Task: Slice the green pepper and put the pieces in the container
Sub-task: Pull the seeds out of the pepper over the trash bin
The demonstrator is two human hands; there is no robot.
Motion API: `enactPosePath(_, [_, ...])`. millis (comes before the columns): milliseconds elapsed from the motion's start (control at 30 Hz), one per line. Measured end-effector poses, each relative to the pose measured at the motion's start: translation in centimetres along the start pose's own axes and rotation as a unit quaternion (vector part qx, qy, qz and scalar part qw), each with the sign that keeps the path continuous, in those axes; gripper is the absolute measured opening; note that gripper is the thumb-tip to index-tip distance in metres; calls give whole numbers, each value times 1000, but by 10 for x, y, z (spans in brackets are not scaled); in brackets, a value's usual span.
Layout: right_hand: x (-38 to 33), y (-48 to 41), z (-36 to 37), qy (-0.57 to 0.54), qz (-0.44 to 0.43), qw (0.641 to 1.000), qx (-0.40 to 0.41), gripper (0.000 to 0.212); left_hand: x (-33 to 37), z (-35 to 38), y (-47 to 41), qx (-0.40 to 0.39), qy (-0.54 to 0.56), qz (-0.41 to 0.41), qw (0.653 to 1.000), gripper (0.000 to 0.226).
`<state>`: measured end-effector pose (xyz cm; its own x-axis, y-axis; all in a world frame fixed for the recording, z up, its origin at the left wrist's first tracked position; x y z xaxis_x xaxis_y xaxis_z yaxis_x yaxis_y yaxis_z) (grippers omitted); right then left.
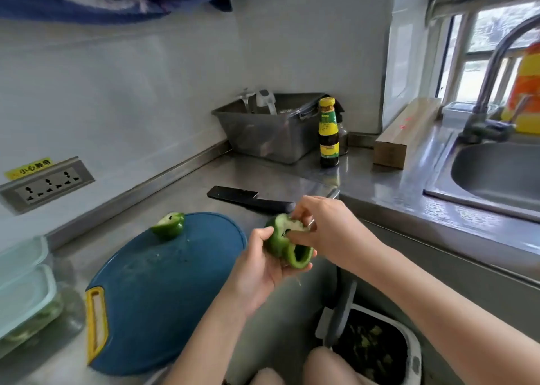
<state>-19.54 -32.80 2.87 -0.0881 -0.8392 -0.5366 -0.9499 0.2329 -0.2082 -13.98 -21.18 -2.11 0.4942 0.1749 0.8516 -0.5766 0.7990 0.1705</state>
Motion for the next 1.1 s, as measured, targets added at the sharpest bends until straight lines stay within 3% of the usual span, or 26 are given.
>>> enactPosePath(267, [56,26,16,-2,117,991,60,20,-62,22,-32,30,34,12,999,34])
enactPosePath(433, [85,36,42,40,144,988,36,11,-103,19,-45,86,33,2,996,27])
enactPosePath(800, [147,45,92,168,100,975,-105,10,-166,6,-78,120,-7,-76,990,31])
enactPosePath(967, [170,53,115,185,64,967,-164,16,-197,-2,-83,137,34,-120,983,34])
enactPosePath(1100, [186,56,130,161,39,972,-165,21,-212,-10,-88,154,64,-134,977,35])
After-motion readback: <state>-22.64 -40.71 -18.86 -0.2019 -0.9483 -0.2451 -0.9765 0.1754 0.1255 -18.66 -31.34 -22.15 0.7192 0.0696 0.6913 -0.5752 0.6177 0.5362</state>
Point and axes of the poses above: each hand's wrist, its own y-axis away from the middle knuckle, its own z-axis out of the palm, x = y × z, the point moved 3 cm from there along -y, towards the middle knuckle, and after that the axes turned 4 degrees about -x, right-handed, at the moved point
